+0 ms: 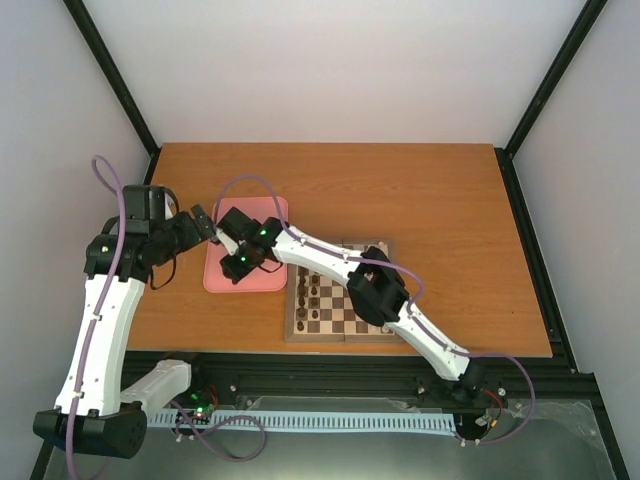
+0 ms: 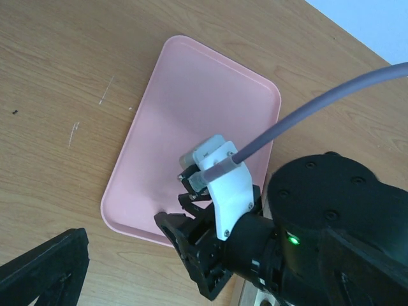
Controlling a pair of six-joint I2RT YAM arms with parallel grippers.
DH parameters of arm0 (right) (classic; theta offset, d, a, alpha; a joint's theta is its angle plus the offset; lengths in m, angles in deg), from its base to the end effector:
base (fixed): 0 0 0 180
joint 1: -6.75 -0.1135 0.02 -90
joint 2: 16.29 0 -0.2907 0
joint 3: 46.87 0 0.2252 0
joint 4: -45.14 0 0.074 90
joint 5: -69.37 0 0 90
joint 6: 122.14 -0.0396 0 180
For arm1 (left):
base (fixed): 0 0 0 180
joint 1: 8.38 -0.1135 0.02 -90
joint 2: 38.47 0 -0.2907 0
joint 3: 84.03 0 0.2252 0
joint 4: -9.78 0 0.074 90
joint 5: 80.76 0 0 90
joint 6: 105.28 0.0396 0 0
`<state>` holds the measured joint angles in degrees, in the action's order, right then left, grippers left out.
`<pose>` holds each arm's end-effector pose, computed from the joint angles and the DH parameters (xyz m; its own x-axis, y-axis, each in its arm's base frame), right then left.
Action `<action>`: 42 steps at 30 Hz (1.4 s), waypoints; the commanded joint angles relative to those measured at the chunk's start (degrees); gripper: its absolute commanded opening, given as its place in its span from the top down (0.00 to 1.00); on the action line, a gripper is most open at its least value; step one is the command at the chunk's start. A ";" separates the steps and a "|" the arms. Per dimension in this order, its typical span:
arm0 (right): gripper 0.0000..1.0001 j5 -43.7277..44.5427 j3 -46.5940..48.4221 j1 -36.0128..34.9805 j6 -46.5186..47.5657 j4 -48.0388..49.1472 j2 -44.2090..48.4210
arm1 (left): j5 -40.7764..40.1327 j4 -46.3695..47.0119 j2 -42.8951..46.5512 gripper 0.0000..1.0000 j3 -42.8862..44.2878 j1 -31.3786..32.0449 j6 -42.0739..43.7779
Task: Set up the chess pieces on the board
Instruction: Pick up the chess piece from the storage box.
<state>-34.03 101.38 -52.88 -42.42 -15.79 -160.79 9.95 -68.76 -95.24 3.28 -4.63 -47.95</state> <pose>0.2663 0.4726 0.2025 -0.5792 -0.6450 -0.4985 -0.8125 0.5067 0.2884 0.1304 -0.0090 0.3867 -0.6640 -0.4974 -0.5583 -0.3383 0.8657 -0.3689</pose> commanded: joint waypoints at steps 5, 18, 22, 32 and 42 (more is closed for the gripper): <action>0.63 -1.45 2.50 0.30 -1.56 1.16 -4.07 | 1.36 -0.54 0.51 0.00 0.58 -0.32 -0.62; 0.80 -1.39 3.19 0.40 -1.50 -0.04 -4.51 | 2.08 -0.30 0.33 0.00 -0.17 -0.25 -0.82; 0.92 -1.01 3.02 0.48 -0.91 -1.50 -3.82 | 2.21 -0.19 0.44 0.00 -0.89 -0.26 -0.91; 0.96 5.14 -3.59 2.27 0.49 -2.38 9.21 | 0.31 -0.28 -0.13 0.00 0.40 -0.28 -0.07; 0.96 10.16 -40.41 2.52 -1.79 1.34 39.02 | -1.35 1.17 -2.55 0.00 0.59 -0.31 0.89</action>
<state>-26.54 73.38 -50.07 -42.71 -16.11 -130.50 9.60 -68.65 -96.97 2.31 -4.63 -48.03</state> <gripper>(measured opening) 0.102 0.998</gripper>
